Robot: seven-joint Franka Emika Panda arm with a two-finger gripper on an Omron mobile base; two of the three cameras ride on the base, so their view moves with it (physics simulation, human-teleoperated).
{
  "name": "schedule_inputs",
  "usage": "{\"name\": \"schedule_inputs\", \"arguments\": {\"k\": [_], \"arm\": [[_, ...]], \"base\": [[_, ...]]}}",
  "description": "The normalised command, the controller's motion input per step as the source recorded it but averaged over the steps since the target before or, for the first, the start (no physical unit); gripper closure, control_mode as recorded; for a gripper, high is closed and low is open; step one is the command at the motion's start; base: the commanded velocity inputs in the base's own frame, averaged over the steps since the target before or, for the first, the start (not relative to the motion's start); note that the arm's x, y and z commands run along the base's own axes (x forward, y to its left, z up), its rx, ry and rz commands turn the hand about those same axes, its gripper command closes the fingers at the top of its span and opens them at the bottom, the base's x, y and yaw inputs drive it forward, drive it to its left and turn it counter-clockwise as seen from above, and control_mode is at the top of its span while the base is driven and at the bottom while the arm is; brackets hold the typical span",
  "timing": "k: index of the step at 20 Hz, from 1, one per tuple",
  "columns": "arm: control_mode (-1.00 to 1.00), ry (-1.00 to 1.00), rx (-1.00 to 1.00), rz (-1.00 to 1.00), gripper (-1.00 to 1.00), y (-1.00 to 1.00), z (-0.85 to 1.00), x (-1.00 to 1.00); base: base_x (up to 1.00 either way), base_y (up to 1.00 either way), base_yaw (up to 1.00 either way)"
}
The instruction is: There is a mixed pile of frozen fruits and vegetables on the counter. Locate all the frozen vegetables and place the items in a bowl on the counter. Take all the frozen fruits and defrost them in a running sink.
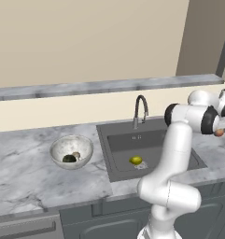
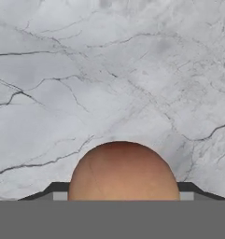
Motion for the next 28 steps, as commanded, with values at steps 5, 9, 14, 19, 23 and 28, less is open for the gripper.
{"name": "schedule_inputs", "arguments": {"k": [5, 9, 14, 19, 23, 28], "arm": [[-1.0, -0.23, 0.0, 0.11, 1.0, 0.79, 0.32, -0.34], [-1.0, -0.17, -0.04, 0.16, 1.0, 0.97, 0.29, -0.22], [-1.0, -0.07, -0.01, 0.13, 1.0, 0.95, 0.43, -0.04], [-1.0, 0.02, 0.0, 0.13, 1.0, 1.0, 0.33, 0.0], [-1.0, 0.04, 0.0, 0.14, 1.0, 1.0, 0.14, 0.0], [-1.0, 0.01, 0.0, 0.13, 1.0, 0.96, -0.1, 0.0]], "base": [[0.0, 0.0, 0.0], [0.0, 0.0, 0.0], [0.0, 0.0, 0.0], [0.0, 0.0, 0.0], [0.0, 0.0, 0.0], [0.0, 0.0, 0.0]]}}
